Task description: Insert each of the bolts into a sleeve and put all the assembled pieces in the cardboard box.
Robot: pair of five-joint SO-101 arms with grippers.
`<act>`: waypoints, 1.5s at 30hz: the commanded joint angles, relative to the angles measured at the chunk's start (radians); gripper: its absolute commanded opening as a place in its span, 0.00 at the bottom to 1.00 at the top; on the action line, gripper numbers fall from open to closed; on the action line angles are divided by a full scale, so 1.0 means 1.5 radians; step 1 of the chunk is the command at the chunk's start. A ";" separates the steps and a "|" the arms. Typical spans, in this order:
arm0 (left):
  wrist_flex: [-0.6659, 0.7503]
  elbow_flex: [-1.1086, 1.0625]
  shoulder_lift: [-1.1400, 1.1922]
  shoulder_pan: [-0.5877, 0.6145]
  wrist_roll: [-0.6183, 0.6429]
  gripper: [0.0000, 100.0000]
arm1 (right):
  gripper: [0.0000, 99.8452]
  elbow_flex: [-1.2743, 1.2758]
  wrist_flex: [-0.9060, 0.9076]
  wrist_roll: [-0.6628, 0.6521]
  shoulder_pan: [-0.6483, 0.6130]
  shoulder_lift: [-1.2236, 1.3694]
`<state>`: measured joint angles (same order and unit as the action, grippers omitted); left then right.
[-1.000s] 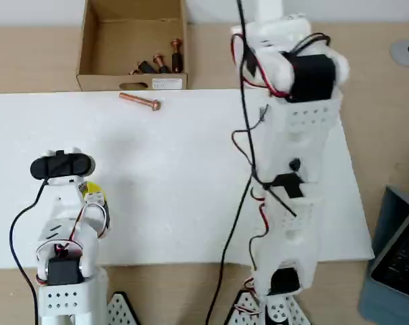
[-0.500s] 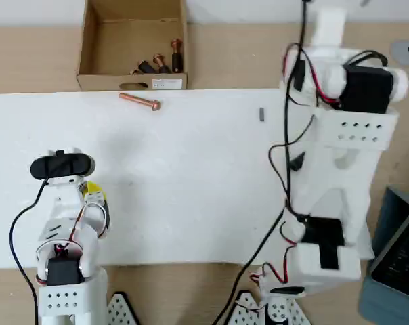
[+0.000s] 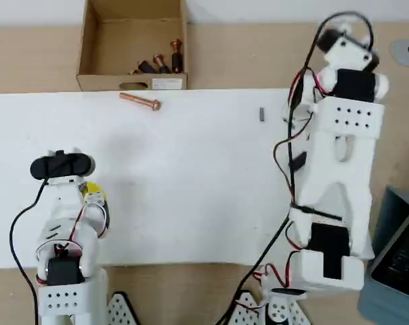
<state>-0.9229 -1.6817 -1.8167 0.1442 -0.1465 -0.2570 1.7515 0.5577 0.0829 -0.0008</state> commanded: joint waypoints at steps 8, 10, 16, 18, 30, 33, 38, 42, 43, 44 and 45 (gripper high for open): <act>0.002 -0.007 -0.005 0.007 -0.001 0.00 | 0.14 0.178 -0.137 0.066 0.011 -0.031; 0.002 -0.007 -0.005 0.007 -0.001 0.00 | 0.14 0.199 -0.148 0.079 0.017 -0.031; 0.001 -0.007 -0.005 0.005 -0.003 0.00 | 0.14 0.220 -0.174 0.084 0.071 0.003; 0.001 -0.007 -0.005 0.004 -0.003 0.00 | 0.14 0.219 -0.175 0.084 0.083 0.026; 0.001 -0.007 -0.005 0.004 -0.004 0.00 | 0.14 0.095 -0.202 0.104 0.082 0.187; 0.001 -0.007 -0.005 0.004 -0.004 0.00 | 0.14 0.058 -0.203 0.107 0.082 0.228; 0.001 -0.007 -0.005 0.004 -0.004 0.00 | 0.14 0.021 -0.199 0.107 0.085 0.287; 0.001 -0.007 -0.005 0.004 -0.004 0.00 | 0.14 0.011 -0.202 0.107 0.085 0.314; 0.001 -0.007 -0.005 0.004 -0.004 0.00 | 0.14 0.009 -0.202 0.107 0.086 0.319; 0.001 -0.007 -0.005 0.004 -0.004 0.00 | 0.14 0.009 -0.203 0.107 0.086 0.324; 0.001 -0.007 -0.005 0.004 -0.004 0.00 | 0.14 0.009 -0.203 0.107 0.086 0.328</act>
<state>-0.9229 -1.6817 -1.8167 0.1442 -0.1465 -0.1926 1.4584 0.7081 0.1995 0.4872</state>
